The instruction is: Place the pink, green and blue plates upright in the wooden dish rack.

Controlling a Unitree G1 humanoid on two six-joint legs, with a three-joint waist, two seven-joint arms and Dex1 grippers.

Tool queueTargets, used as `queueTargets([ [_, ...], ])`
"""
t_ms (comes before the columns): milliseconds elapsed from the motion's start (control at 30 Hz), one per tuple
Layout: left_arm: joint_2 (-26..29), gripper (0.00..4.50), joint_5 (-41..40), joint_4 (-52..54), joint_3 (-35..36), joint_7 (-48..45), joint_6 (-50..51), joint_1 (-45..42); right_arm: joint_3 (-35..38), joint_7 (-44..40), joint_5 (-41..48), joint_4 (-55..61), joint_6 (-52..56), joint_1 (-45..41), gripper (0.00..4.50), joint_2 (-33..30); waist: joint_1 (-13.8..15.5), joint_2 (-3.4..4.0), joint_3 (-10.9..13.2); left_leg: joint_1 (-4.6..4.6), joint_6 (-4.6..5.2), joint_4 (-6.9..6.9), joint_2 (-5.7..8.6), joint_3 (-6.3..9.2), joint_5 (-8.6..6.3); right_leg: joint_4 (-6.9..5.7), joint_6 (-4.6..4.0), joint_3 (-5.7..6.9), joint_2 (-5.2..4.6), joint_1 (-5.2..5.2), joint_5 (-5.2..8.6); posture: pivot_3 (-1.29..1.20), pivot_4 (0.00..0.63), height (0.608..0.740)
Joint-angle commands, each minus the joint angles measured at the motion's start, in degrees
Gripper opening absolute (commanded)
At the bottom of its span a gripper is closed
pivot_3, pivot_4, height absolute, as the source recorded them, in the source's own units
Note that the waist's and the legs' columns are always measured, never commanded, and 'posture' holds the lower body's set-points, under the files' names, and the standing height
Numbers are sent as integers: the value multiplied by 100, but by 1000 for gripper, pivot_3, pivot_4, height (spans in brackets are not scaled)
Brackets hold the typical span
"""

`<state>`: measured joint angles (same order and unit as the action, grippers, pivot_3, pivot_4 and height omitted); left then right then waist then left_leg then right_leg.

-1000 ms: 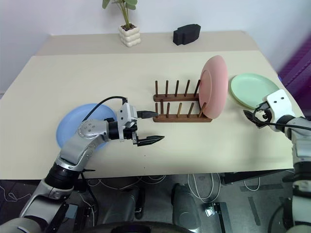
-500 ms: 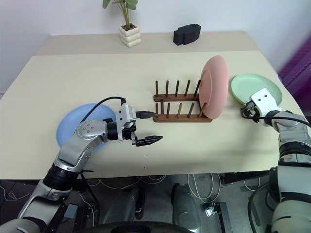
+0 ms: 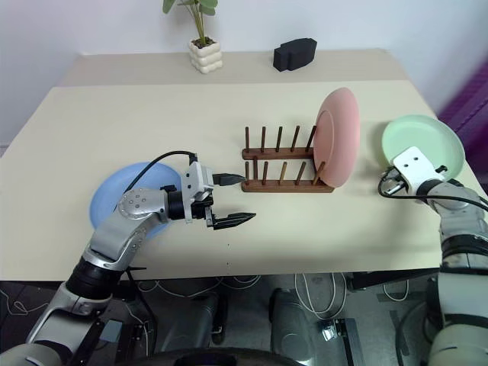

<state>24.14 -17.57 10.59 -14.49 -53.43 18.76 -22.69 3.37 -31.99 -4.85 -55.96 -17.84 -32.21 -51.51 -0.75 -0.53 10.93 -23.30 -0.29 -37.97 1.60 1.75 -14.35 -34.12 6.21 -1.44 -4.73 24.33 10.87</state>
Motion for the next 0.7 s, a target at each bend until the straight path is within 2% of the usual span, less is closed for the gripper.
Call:
queueTargets([
  [33, -20, 4500, -68, 121, 87, -5, -70, -2, 659, 448, 224, 1438, 141, 331, 44, -439, -3, 6, 0, 0, 0, 0, 0, 0, 0, 0, 0, -1, 0, 1, 0, 0, 150, 736],
  [200, -56, 4500, -56, 50, 56, -34, -137, 24, 1732, 910, 618, 3786, 970, 775, 44, -542, -26, 13, -2, 6, 1, 4, -6, -1, 0, -7, 0, -1, 4, 3, 0, 0, 150, 736],
  [300, -79, 4500, -64, 22, 44, -72, -149, 12, 1999, 803, 953, 4725, 1408, 708, 44, -472, -2, 12, -2, 5, 1, 3, -6, 0, 0, -7, 1, 0, 5, 3, 0, 0, 150, 736],
  [533, -129, 4500, -48, -20, 64, -85, -156, -61, 1800, -106, 3420, 6973, 2820, -355, 44, -44, 11, 10, 0, 3, 3, 2, -20, 7, -2, -8, 1, 3, 8, 4, 0, 0, 150, 736],
  [700, -125, 4500, -57, 83, 96, -7, -94, -4, 1735, -22, 5927, 7992, 4102, -594, 44, 751, 28, 3, 0, -2, 3, -3, -21, 9, -2, -3, 0, 3, 1, 2, 0, 0, 150, 736],
])
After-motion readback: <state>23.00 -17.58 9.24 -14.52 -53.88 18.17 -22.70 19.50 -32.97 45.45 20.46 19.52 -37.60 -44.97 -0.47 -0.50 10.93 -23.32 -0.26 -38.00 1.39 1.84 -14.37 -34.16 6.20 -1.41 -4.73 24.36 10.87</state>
